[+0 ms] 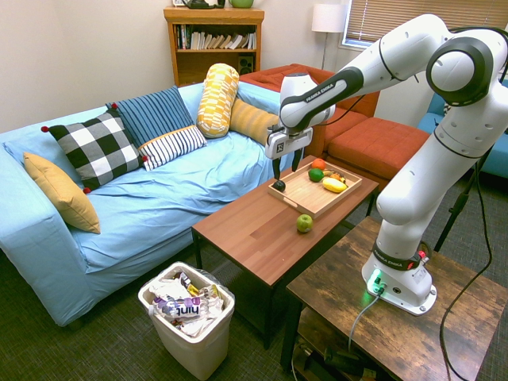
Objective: Put the apple in the tray
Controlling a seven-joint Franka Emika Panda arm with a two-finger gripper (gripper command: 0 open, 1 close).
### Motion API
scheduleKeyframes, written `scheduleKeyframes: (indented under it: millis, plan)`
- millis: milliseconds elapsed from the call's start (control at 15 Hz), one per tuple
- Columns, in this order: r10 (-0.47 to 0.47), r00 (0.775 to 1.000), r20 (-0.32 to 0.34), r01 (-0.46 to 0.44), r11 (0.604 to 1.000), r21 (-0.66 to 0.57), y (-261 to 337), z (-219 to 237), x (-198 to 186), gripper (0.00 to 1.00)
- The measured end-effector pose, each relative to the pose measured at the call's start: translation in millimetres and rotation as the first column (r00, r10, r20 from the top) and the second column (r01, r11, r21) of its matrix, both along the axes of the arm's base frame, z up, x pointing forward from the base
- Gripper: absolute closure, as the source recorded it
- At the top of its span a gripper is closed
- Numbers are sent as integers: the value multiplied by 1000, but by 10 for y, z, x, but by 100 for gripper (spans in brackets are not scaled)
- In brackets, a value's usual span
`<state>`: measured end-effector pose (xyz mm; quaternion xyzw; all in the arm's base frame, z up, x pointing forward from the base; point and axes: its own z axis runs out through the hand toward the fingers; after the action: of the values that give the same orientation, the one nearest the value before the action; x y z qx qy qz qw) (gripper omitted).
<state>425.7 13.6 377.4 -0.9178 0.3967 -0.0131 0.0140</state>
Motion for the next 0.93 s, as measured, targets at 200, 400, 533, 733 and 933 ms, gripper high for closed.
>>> scheduleKeyframes:
  millis: [200,400,533,733,933]
  plan:
    - [-28,999,15,29,999,-22,-51,-29,47,0]
    - [-100,995,-12,99,993,-62,-253,-274,117,0]
    - [-128,991,-48,124,989,-77,-358,-549,151,0]
    - [-162,979,-124,151,984,-96,-488,-1104,156,0]
    - [-182,968,-173,167,981,-97,-615,-1565,146,0]
